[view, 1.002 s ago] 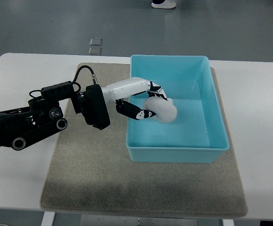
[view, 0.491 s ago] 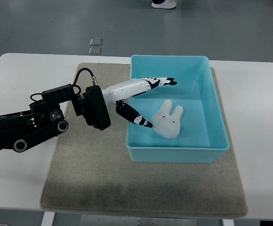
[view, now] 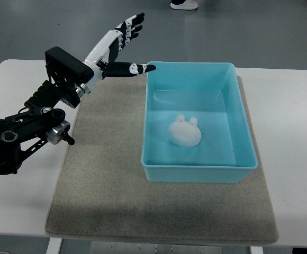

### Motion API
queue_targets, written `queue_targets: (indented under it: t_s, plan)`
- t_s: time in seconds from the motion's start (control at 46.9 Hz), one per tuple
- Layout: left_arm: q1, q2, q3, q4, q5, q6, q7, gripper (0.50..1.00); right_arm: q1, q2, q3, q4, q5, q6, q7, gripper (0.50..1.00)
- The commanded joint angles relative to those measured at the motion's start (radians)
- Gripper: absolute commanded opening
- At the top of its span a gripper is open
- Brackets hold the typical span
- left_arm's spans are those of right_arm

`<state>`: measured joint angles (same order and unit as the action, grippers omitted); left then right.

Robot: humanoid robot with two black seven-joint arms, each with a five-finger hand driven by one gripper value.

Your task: Place white toy into blue box with left hand

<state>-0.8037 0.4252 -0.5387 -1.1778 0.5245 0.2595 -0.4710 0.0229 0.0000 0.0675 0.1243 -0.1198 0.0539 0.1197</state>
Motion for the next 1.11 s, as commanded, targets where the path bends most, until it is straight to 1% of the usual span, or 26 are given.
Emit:
queue_targets:
  t_s: [0.0,0.107,0.192,0.256,0.341,0.469,0.555,1.088]
  plan:
    - [0.001,0.001,-0.015,0.043,-0.206,-0.006,0.000,0.994,0.000,0.000,0.000,0.000,0.000,0.000,0.000,0.936]
    - [0.005,0.009,-0.012,0.076,-0.362,-0.051,0.002,0.999,0.000,0.000,0.000,0.000,0.000,0.001,0.000,0.936]
    - [0.026,0.020,-0.017,0.101,-0.399,-0.112,0.002,0.999,0.000,0.000,0.000,0.000,0.000,0.000,0.000,0.936]
    - [0.031,0.021,-0.018,0.115,-0.411,-0.134,0.003,0.999,0.000,0.000,0.000,0.000,0.000,0.000,0.000,0.936]
    - [0.029,0.021,-0.020,0.130,-0.468,-0.131,0.012,0.999,0.000,0.000,0.000,0.000,0.000,0.000,0.000,0.936]
    - [0.021,0.023,-0.020,0.168,-0.671,-0.149,0.041,0.999,0.000,0.000,0.000,0.000,0.000,0.000,0.000,0.936]
    - [0.020,0.024,-0.020,0.181,-0.748,-0.151,0.060,0.999,0.000,0.000,0.000,0.000,0.000,0.000,0.000,0.936]
    - [0.031,0.023,-0.081,0.181,-0.753,-0.152,0.057,1.000,0.000,0.000,0.000,0.000,0.000,0.000,0.000,0.936]
